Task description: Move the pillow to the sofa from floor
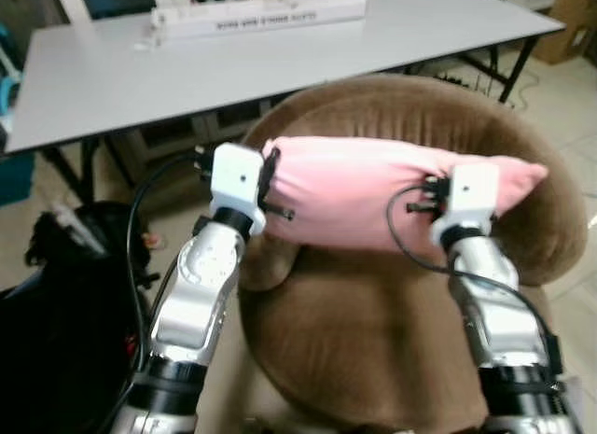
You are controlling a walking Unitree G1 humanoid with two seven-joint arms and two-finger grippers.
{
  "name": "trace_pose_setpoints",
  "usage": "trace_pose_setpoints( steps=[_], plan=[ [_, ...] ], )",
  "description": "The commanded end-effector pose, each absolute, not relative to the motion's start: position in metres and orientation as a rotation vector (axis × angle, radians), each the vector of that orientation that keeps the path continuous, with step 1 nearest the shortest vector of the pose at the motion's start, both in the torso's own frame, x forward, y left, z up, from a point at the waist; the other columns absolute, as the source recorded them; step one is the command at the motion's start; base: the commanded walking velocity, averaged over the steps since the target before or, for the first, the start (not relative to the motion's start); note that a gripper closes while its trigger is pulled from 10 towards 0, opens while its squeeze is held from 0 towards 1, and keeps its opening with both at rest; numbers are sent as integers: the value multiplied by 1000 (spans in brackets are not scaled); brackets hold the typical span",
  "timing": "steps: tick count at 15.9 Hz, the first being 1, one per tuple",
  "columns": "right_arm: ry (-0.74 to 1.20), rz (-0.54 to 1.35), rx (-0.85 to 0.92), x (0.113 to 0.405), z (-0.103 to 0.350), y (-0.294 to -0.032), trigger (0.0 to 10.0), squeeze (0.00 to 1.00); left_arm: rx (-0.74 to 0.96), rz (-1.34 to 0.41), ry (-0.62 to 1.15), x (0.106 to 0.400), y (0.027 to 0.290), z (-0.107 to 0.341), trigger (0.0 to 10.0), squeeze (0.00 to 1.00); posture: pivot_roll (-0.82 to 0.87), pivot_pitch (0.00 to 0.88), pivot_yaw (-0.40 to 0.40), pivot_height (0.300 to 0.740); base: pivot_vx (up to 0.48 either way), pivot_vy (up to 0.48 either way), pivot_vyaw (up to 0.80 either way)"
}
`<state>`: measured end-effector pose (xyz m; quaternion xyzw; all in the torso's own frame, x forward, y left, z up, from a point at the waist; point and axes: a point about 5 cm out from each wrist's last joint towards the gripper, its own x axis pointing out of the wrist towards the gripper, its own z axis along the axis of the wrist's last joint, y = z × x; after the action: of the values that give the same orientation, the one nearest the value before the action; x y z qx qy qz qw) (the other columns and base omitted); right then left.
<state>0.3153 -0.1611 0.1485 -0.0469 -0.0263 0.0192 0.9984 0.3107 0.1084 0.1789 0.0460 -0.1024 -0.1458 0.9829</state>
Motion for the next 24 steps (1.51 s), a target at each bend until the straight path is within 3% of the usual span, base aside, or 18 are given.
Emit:
trace_pose_setpoints(
  steps=[1, 7, 16, 24],
  plan=[
    [-68, 8, -115, 314, 154, -168, 10000, 0, 82, -302, -192, 311, 109, 177, 10000, 0, -22, 52, 41, 729, 0, 0, 0],
    [-55, -21, -167, 318, 157, -187, 10000, 0, 27, -419, -129, 311, 81, 163, 10000, 0, -40, 79, 15, 729, 0, 0, 0],
    [-14, 29, -172, 318, 151, -178, 10000, 0, 83, -321, -140, 307, 95, 161, 10000, 0, -2, 132, -37, 729, 0, 0, 0],
    [-2, -33, -145, 313, 146, -178, 10000, 0, 115, -338, -129, 311, 96, 160, 10000, 0, -3, 142, 32, 729, 0, 0, 0]
  ],
)
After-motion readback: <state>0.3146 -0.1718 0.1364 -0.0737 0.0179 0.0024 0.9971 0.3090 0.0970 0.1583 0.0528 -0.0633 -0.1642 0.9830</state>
